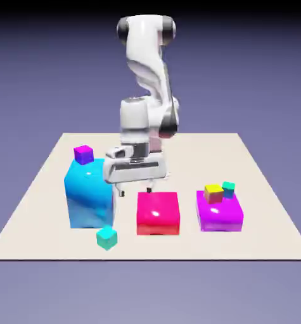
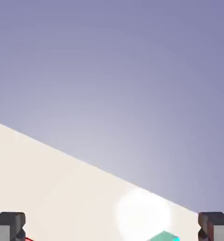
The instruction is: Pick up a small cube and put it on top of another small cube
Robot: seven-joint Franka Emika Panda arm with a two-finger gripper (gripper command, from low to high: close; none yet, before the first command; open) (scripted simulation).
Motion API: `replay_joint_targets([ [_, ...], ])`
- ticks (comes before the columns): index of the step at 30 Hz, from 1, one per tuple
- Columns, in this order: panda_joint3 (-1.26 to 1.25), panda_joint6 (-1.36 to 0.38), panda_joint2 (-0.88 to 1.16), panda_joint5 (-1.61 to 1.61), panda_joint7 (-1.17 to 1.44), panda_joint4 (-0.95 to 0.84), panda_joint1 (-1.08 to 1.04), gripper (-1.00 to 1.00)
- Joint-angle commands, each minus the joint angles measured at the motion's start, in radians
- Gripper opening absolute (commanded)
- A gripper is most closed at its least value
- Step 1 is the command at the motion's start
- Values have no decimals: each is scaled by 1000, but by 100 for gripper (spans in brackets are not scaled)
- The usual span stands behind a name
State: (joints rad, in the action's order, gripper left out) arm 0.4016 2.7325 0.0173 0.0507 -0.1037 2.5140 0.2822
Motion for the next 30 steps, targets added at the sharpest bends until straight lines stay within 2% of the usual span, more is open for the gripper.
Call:
replay_joint_targets([
  [1,25,-19,36,3,39,-18,17,0],
  [12,280,-212,409,35,444,-206,188,0],
  [18,150,-66,570,138,508,-222,65,0],
  [19,150,-66,570,138,508,-222,65,-100],
  [25,264,-220,417,27,421,-205,168,-100],
  [30,94,-257,279,-96,528,-150,193,-100],
])
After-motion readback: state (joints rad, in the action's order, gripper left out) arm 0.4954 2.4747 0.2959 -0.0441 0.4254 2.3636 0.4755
